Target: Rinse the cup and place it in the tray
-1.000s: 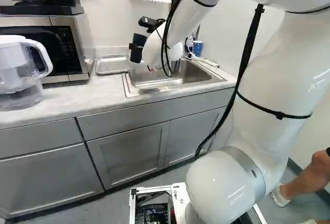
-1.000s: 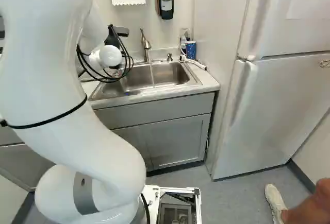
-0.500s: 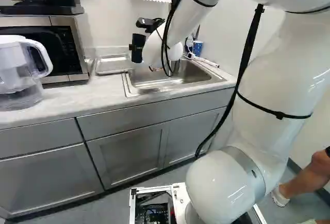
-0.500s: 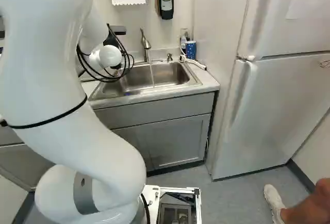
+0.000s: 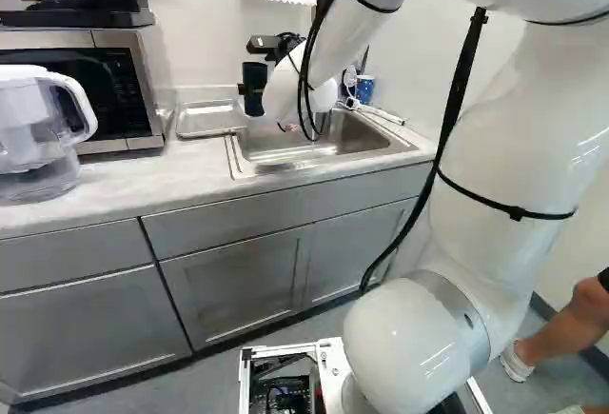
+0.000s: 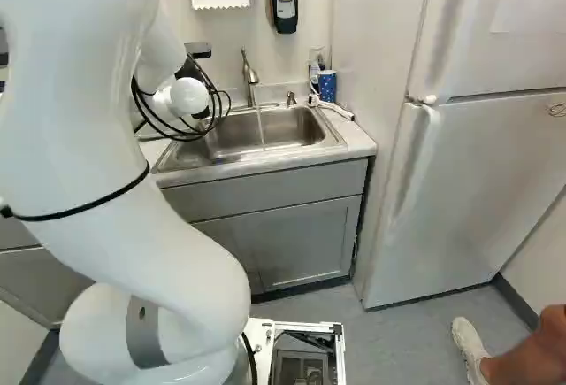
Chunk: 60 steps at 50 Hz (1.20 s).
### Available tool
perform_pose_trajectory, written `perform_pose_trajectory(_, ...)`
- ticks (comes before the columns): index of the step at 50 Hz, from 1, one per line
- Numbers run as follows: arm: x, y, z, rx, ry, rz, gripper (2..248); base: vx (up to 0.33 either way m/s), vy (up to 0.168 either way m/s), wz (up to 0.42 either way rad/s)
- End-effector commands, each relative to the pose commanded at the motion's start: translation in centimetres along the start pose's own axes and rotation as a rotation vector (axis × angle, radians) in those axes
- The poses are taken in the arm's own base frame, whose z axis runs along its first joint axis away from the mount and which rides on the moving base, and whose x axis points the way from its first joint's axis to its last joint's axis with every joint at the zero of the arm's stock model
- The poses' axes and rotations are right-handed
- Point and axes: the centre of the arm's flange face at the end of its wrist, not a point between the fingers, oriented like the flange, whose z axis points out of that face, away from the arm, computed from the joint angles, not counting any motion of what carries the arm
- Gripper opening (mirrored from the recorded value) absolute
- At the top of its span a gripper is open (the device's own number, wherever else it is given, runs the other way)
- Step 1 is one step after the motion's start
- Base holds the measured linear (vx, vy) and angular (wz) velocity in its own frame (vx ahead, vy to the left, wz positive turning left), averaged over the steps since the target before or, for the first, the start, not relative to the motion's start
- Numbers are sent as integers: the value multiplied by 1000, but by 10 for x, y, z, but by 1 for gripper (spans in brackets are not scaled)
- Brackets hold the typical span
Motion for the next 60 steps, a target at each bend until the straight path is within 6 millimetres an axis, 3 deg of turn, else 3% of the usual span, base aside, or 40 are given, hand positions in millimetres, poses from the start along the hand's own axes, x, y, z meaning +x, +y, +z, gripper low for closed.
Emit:
perform_pose_trajectory(46,10,-46,61,100,21,-20,126,0,0,0)
perform_pose_trajectory(60,0,-57,76,123,5,-21,126,0,0,0)
